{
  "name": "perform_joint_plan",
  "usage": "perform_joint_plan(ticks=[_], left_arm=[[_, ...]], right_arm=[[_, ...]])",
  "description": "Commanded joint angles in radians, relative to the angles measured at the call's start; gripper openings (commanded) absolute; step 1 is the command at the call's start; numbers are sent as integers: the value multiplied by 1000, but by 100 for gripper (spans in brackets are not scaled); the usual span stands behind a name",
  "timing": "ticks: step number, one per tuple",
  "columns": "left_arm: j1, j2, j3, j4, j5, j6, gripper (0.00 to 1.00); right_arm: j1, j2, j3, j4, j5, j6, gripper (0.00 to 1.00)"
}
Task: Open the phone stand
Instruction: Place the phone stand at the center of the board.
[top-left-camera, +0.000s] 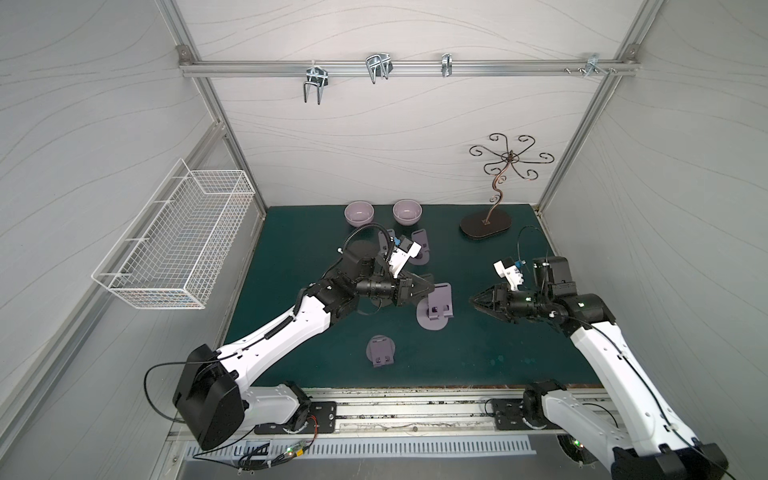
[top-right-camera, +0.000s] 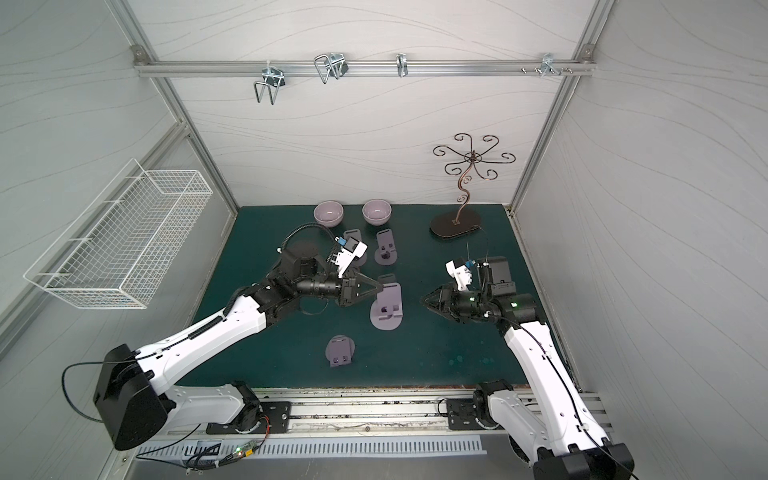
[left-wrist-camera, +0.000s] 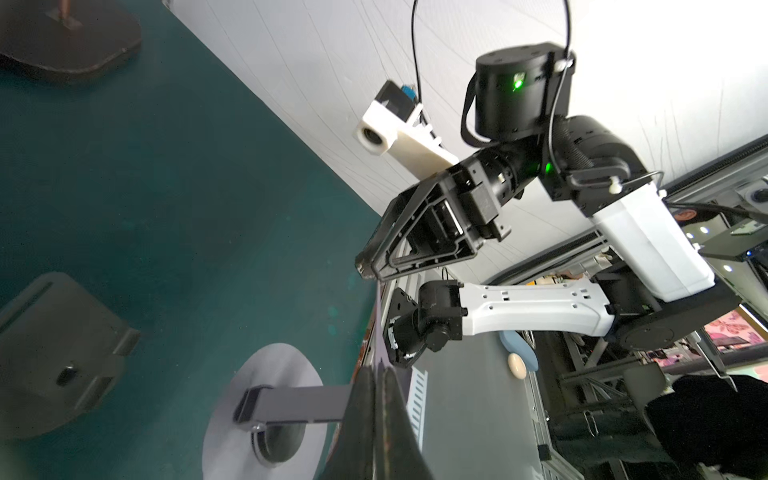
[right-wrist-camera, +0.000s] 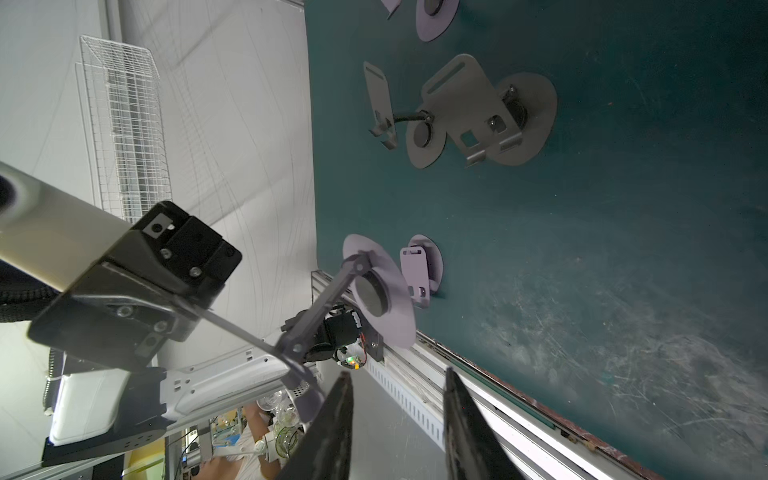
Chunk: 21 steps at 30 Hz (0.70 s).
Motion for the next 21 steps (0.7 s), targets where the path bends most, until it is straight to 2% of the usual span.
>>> perform_joint_plan(ticks=[1,9,11,15,16,18,21], left_arm=[[-49,57,-31,120,48,-2,0],[-84,176,-123,280,-17,-18,0],[-84,200,-131,286,-31,-5,0],[-85,239,-139,288,-33,21,0],[-84,248,-139,288,-34,27,0],[-80,271,-136,287,-37,38,0],[-74,300,-134,294,-28,35,0]], right_arm=[[-6,-15,29,-71,60,-54,37],[-5,-15,65,-119,121,-97,40],[-5,-22,65,-123,146,-98,49],[-5,-44,63,-124,190,-102,79],[-4,-47,65,-128,206,-102,96],[-4,-52,69,-146,259,-104,99],[-3,-52,69,-176,353,-100,93]])
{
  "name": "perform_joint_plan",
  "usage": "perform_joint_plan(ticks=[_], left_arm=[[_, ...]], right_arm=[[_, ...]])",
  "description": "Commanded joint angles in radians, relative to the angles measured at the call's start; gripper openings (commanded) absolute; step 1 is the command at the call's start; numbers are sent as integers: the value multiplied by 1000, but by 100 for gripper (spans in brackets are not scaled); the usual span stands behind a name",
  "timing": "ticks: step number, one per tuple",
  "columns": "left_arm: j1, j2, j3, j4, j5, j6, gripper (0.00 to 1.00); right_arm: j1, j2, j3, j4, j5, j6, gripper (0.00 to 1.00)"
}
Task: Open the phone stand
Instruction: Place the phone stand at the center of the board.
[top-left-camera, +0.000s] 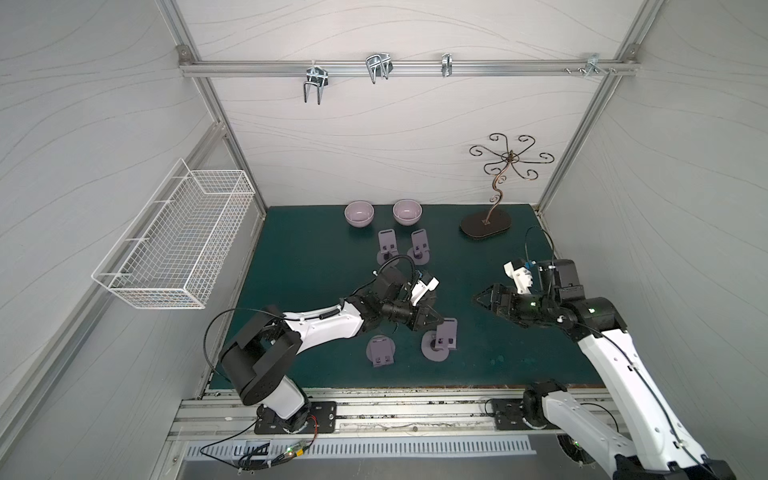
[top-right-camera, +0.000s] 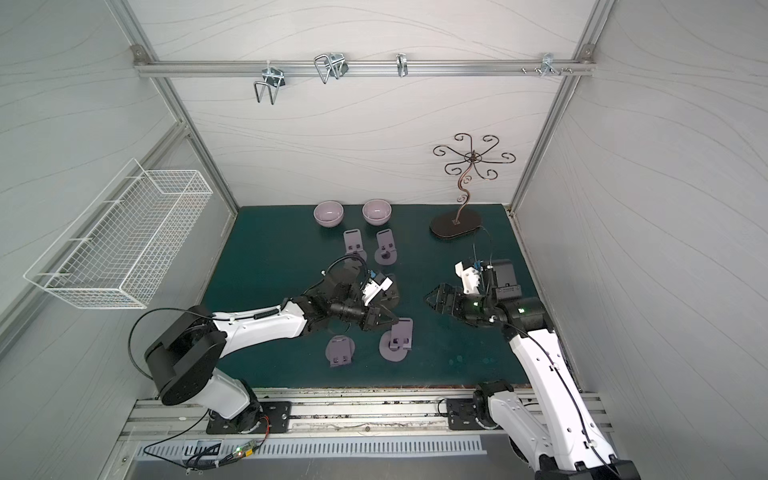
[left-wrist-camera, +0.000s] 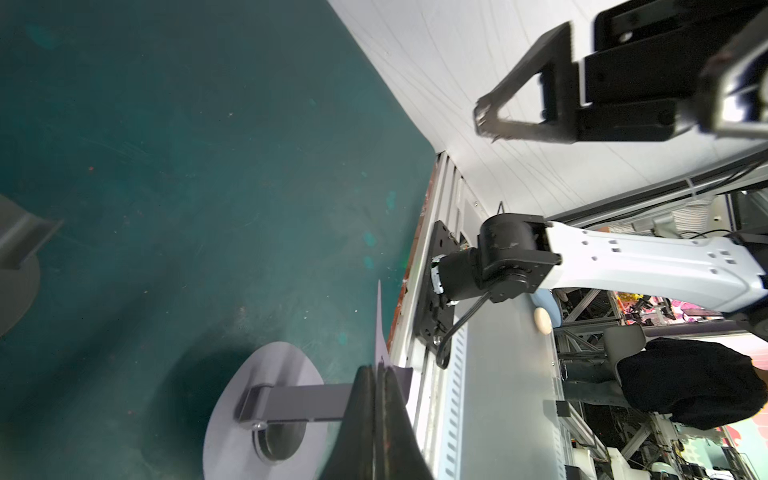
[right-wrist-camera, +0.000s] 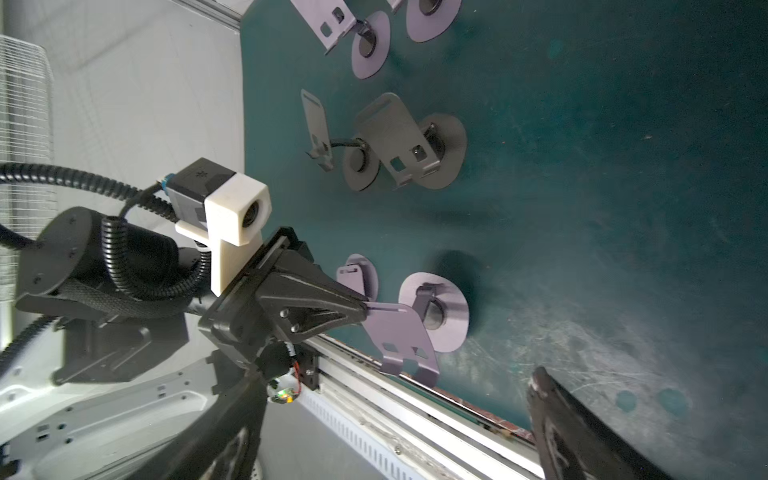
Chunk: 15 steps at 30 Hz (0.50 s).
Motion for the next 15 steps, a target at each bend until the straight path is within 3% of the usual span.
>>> perform_joint_plan(ticks=[1,5,12,15], left_arm=[[6,28,8,80,8,23,0],[7,24,-7,92,9,11,0],[19,13,-44,83,1,35,0],[37,33,-47,88,17,42,0]], right_arm=[[-2,-11,18,-58,132,-4,94],[-3,-33,15,-54,149,22,99],[-2,-176,-77,51,198,18,99],[-3,-240,-111,74,219,74,86]])
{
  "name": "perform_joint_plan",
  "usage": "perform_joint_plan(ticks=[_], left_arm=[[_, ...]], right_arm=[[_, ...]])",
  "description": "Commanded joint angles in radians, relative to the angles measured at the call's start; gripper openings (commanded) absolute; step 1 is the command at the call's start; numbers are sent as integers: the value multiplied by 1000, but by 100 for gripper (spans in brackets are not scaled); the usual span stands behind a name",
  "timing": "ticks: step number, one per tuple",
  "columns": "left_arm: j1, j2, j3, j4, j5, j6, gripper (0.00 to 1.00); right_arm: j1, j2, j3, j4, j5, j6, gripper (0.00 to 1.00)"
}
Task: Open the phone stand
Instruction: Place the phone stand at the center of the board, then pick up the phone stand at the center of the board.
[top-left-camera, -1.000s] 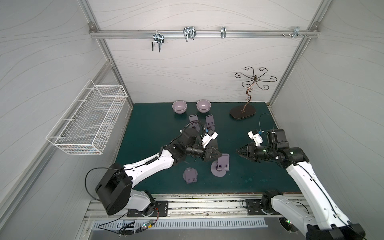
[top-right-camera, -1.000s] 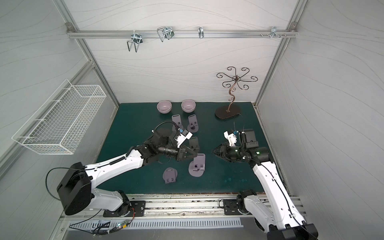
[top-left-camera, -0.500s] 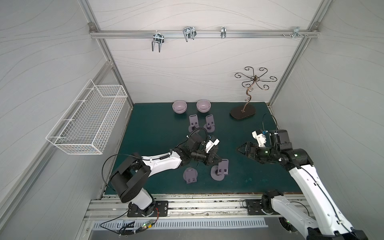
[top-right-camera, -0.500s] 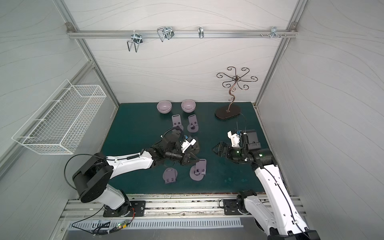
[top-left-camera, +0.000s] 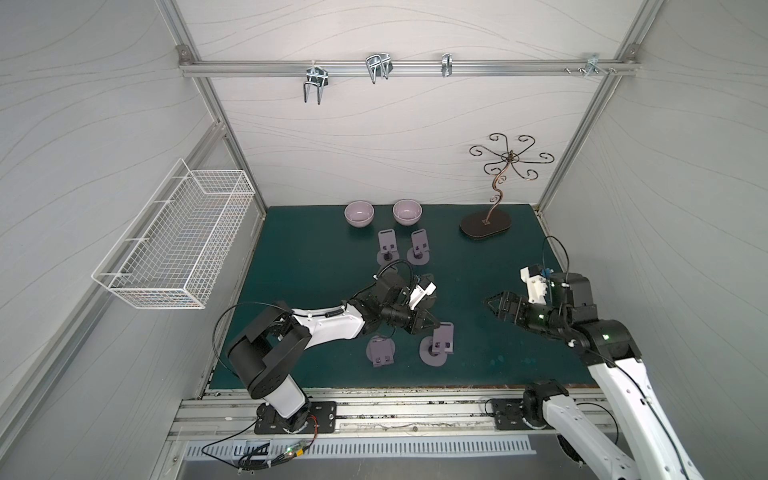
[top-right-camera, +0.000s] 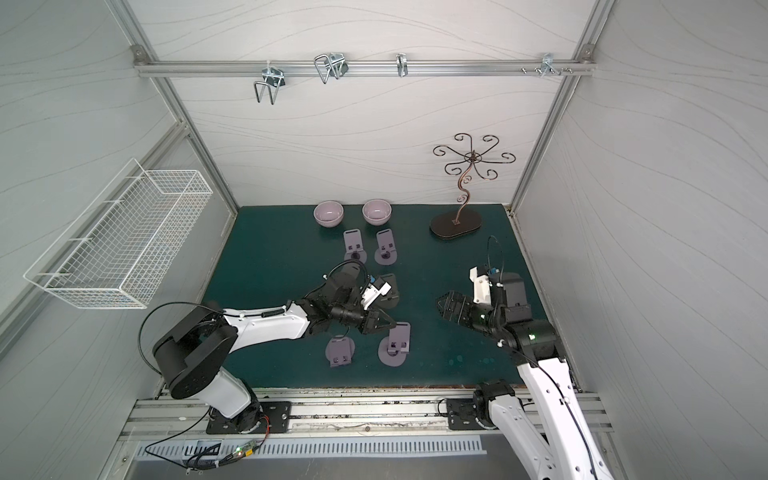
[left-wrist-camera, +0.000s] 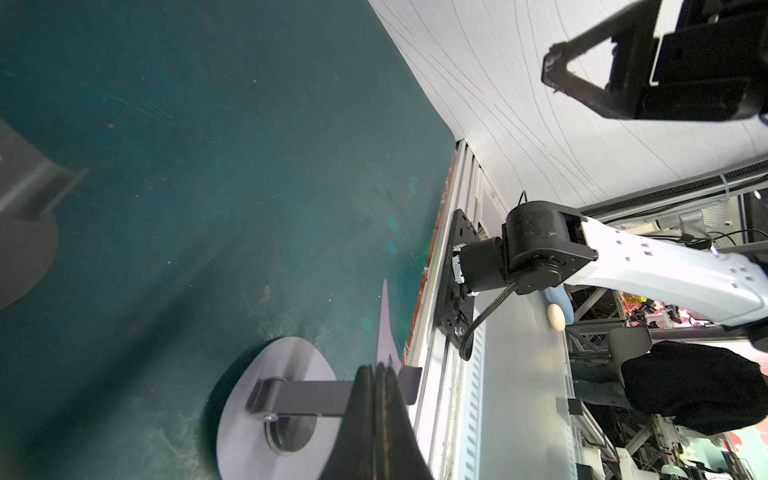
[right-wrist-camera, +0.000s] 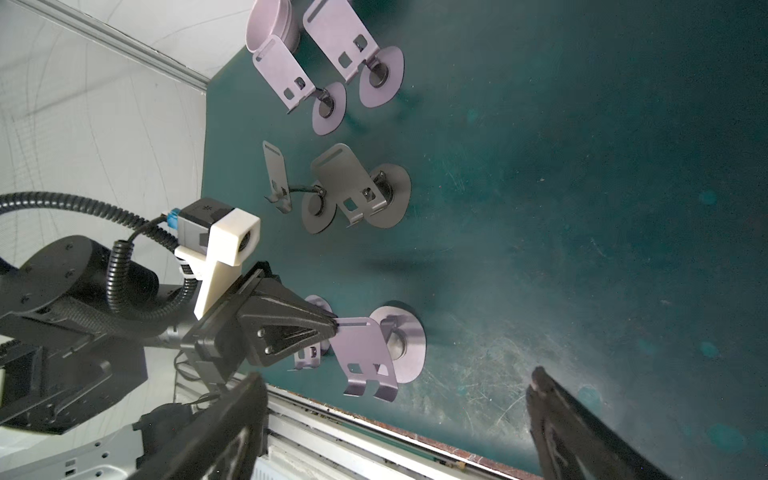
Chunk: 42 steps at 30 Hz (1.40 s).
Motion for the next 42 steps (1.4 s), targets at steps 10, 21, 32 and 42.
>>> perform_joint_plan(ticks=[10,21,32,42], left_arm=[[34,-31,22,-37,-6,45,2],[48,-204,-4,-169,-121,44,49],[116,-481,-41,-619,-284,-53,52],[116,-700,-293,-669,-452,-242,55]], right_arm=[[-3,-18,-45,44,-2,85,76],[-3,11,9,15,-4,23,78],[26,86,42,47,-233,-26,72],[236,191,42,168,-186,39,72]])
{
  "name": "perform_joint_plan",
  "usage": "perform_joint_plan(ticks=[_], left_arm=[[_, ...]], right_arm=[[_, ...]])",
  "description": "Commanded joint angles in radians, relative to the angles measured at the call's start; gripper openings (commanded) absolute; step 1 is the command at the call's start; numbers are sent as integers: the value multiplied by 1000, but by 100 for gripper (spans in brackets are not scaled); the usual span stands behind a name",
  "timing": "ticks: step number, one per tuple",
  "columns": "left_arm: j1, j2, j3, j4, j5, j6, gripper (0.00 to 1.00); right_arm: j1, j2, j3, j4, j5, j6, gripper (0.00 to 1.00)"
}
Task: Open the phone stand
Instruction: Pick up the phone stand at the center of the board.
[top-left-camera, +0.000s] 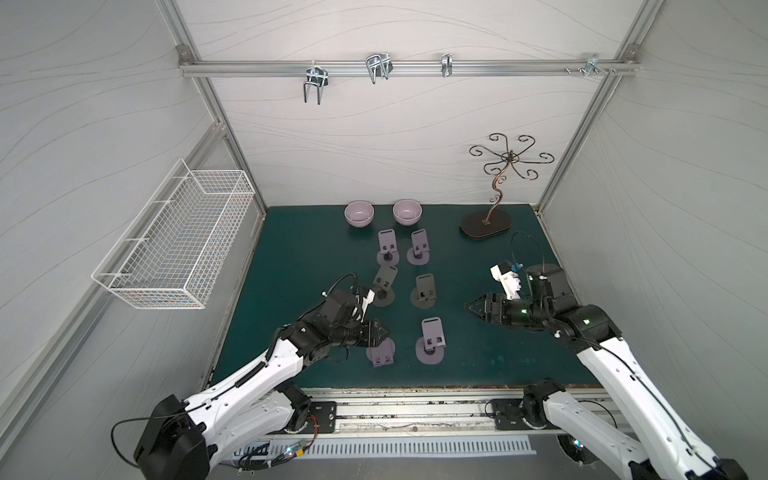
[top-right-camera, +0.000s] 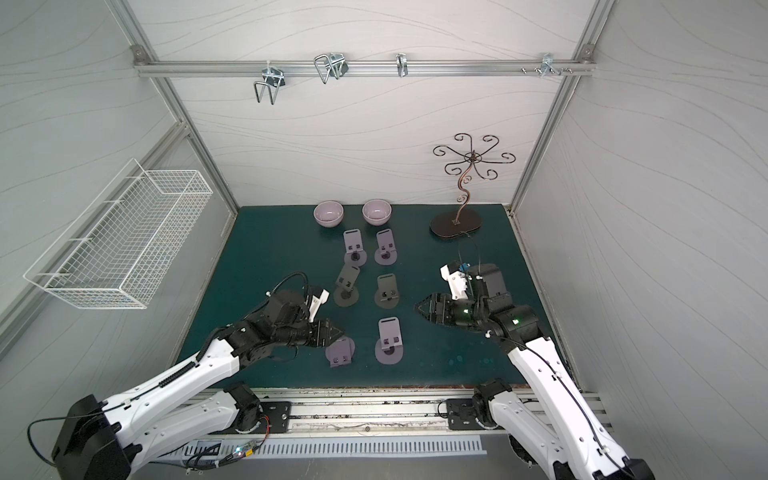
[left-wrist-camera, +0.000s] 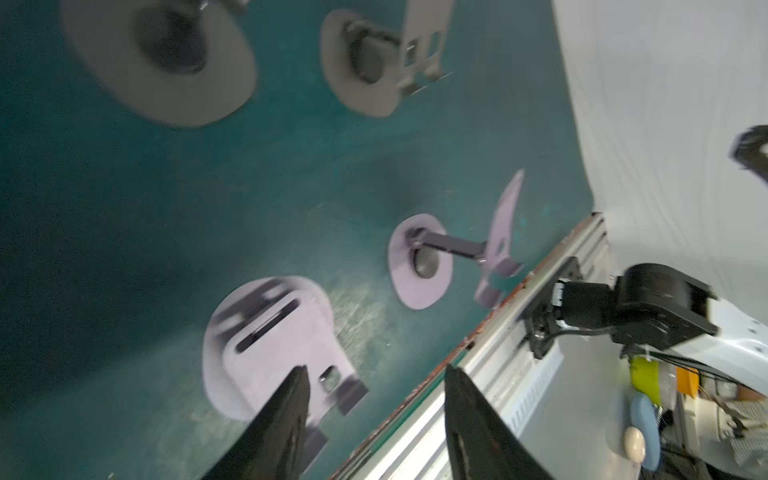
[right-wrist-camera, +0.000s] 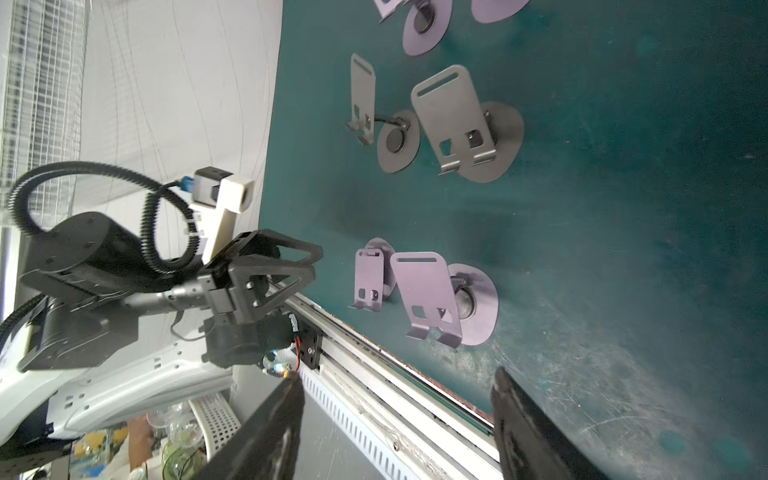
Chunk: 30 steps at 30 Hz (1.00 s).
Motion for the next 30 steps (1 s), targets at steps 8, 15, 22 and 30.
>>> perform_joint_plan(ticks=[8,15,22,30], left_arm=[[-2,-48,-185,175,-65,-113,56],[9,-13,-244,318,-43,-120,56],[53,23,-237,352,3,-88,56],[87,120,-229,450,68,-78,54]], right_arm=[[94,87,20,96,4,58,71],[139,114,21,108,40,82,71],[178,132,17,122,74,103,70],[199,148,22,124,89,108,70]])
